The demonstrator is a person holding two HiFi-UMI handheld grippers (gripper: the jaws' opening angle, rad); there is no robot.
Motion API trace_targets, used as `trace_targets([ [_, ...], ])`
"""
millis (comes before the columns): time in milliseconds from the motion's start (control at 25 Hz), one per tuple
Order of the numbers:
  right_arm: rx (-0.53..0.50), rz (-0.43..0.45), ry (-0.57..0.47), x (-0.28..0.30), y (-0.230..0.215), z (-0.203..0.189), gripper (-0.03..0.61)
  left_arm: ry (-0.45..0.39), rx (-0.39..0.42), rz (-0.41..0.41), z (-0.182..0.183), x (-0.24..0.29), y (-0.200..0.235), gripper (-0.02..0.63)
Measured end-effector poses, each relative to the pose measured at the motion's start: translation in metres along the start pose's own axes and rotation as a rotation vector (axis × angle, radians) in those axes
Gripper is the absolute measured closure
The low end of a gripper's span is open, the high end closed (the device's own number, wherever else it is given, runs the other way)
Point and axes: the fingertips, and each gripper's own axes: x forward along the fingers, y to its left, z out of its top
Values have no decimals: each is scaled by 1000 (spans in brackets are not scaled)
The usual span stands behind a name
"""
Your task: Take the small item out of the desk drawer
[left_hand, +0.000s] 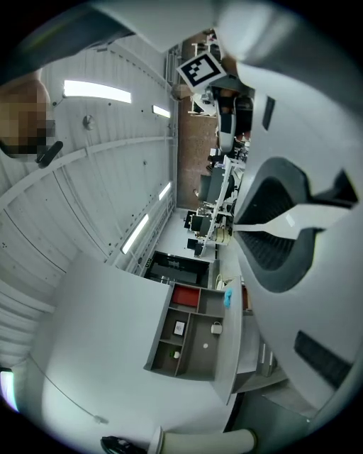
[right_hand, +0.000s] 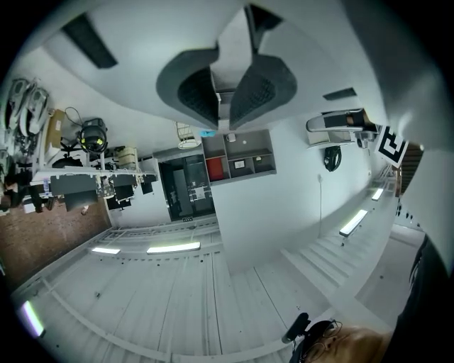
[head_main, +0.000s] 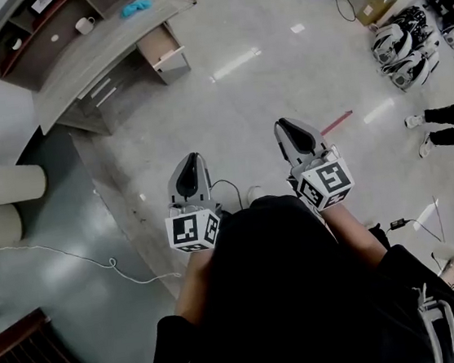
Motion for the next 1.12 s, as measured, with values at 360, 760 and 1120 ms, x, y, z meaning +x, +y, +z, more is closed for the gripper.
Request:
trace_targets([
  [360, -3, -36, 104, -7, -20, -34, 325, 63, -51, 19, -28, -2, 13, 382],
  [760, 35, -4, 146, -15, -37, -57, 328, 204, -74, 48, -76, -13, 10, 374],
  [1120, 73, 6, 172, 26, -44, -57, 328, 179, -68, 4, -63, 34, 17, 376],
])
